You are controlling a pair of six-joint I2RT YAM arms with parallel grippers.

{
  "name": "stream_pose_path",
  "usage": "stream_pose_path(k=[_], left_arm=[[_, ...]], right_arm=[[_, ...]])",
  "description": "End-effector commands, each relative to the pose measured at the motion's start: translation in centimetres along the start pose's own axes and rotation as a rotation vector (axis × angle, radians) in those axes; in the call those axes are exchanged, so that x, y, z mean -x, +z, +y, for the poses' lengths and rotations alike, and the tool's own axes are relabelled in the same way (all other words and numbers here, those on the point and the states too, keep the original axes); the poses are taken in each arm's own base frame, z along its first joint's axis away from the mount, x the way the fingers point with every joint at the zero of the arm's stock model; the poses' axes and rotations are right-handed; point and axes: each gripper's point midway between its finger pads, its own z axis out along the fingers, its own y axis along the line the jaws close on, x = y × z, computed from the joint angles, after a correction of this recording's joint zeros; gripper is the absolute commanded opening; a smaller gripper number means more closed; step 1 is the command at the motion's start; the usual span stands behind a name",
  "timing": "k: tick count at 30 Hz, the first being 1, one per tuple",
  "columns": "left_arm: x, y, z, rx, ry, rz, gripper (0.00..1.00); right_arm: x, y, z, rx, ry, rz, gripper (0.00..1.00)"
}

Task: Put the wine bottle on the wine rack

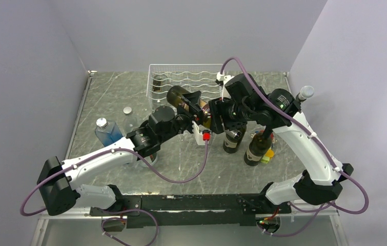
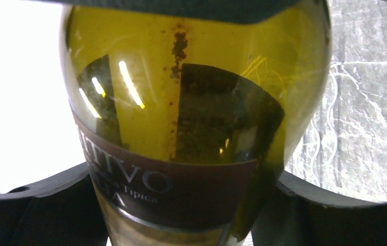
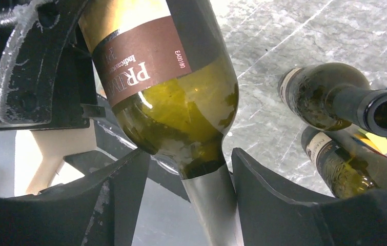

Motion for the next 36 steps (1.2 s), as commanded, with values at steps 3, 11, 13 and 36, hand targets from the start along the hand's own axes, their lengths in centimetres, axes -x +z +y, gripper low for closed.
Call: stream_pose_path(k=[3, 11, 13, 36], left_arm=[[0.8, -2.3, 6.7, 0.257, 0.031, -0.020, 0.01], [1.0, -2.6, 7.6, 0.271, 0.012, -0.029, 0.01], [0.9, -2.8, 7.7, 0.267, 0.008, -0.033, 0.01], [-1.1, -2.4, 7.1, 0.243, -0.151, 0.007, 0.99]], right_arm=[[-0.5, -0.5, 1.8, 0.130, -0.084, 0.019, 0.69], [-0.8, 0.5, 2.5, 0.160, -0.114, 0.047, 0.51], [-1.0, 0.8, 2.6, 0.165, -0.125, 0.056, 0.52], [2.5, 0.7, 1.6, 0.033, -0.087, -0.069, 0.00]])
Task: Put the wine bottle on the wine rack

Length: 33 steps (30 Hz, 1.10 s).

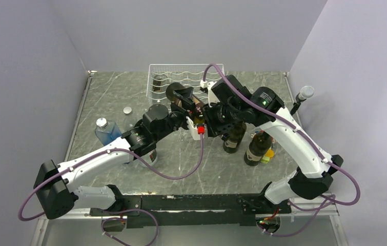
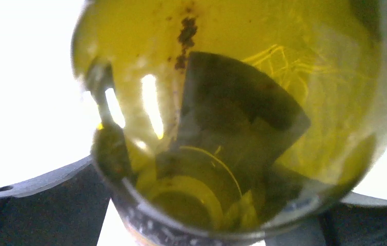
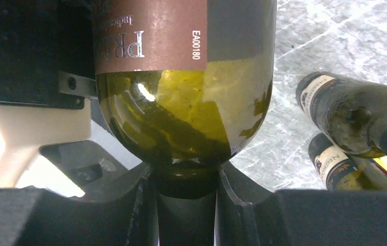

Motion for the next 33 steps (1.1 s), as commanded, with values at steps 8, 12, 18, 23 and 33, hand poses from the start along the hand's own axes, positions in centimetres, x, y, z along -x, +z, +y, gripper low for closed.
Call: stream_pose_path(k=[8, 12, 18, 23, 33], left_arm=[[0.0, -1.9, 4.4, 0.179, -0.125, 0.009, 0.99], [-0.3, -2.7, 4.2, 0.186, -0.149, 0.026, 0.99], [0.3, -4.9, 6.9, 0.278, -0.305, -0.006, 0.99], [1.3, -8.5, 11.4, 0.420, -0.490, -0.068, 0.99], [2.9, -14.2, 16.3, 0.506, -0.865, -0.164, 0.99]], right_arm=[[6.6, -5.1, -2.8, -0.187, 0.147, -0.388, 0.00], [7.1, -5.2, -3.1, -0.199, 0.159, -0.412, 0.00], [6.8, -2.1, -2.4, -0.154, 0.169, -0.376, 0.00], [5.6, 2.3, -1.4, -0.091, 0.172, -0.320, 0.00], [1.6, 11.0, -0.2, -0.101, 0.077, -0.114, 0.00]])
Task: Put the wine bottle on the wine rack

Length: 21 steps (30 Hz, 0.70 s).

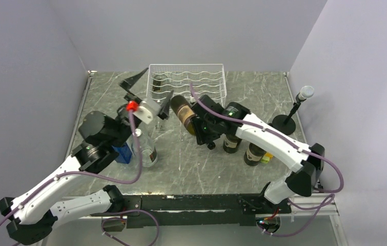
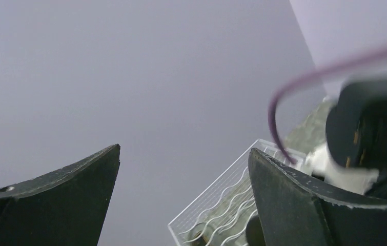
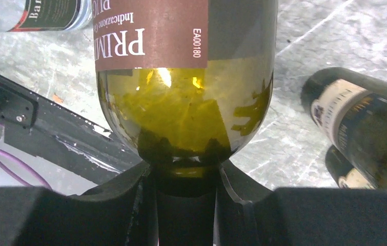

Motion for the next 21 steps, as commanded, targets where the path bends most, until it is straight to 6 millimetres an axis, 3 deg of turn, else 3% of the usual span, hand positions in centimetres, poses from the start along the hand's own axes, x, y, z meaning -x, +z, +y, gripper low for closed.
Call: stream_pose_path(k=[1, 4, 7, 11, 21], left_arm=[[1.8, -1.2, 2.5, 0.095, -0.292, 0.016, 0.99], [2.1, -2.3, 2.9, 0.101, -0.384, 0.038, 0.99], [2.2, -3.6, 1.8, 0.038, -0.410, 0.031, 0.99], [2.4, -5.4, 1.2, 0.008, -0.449, -0.008, 0.99], [2.5, -7.1, 2.1, 0.066, -0.601, 0.002, 0.99]], right_arm=[[3.3, 2.2, 2.8, 0.071, -0.021, -0.126, 0.00], [2.4, 4.6, 2.8, 0.050, -0.004, -0.088, 0.00], [2.1, 6.9, 2.6, 0.025, 0.013, -0.069, 0.00], [2.6, 9.5, 2.4, -0.011, 0.023, -0.093, 0.00], [4.1, 13.6, 0.7, -0.124, 0.088, -0.186, 0.00]])
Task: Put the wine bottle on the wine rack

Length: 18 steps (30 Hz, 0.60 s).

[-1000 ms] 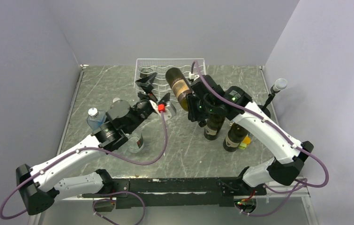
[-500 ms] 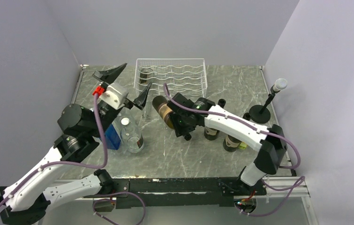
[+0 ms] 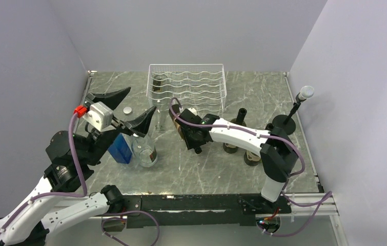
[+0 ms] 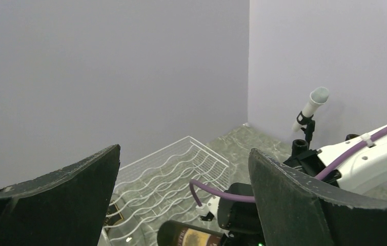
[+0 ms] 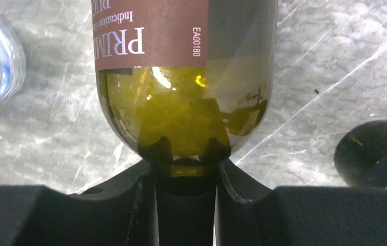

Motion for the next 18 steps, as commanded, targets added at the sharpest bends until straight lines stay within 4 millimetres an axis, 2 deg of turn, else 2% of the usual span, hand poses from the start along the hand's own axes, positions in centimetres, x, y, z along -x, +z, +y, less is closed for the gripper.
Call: stream_pose_path(k=[1, 8, 14, 18], left_arm=[[0.5, -0.2, 0.2, 0.023, -0.075, 0.004, 0.99], [0.4, 0.0, 0.2, 0.025, -0.086, 0.008, 0.99], [0.1, 0.1, 0.2, 0.025, -0.079, 0.030, 0.99], [-0.2, 0.3, 0.1, 0.029, -0.089, 0.041, 0.99]], right_arm=[[6.0, 0.0, 0.0, -0.027, 0.097, -0.239, 0.00], [8.1, 2.2, -1.5, -0.050, 0.145, -0.339, 0.00], [10.5, 3.4, -1.2, -0.044, 0.171, -0.415, 0.00], [12.2, 4.2, -0.3, 0.015, 0.269, -0.506, 0.00]])
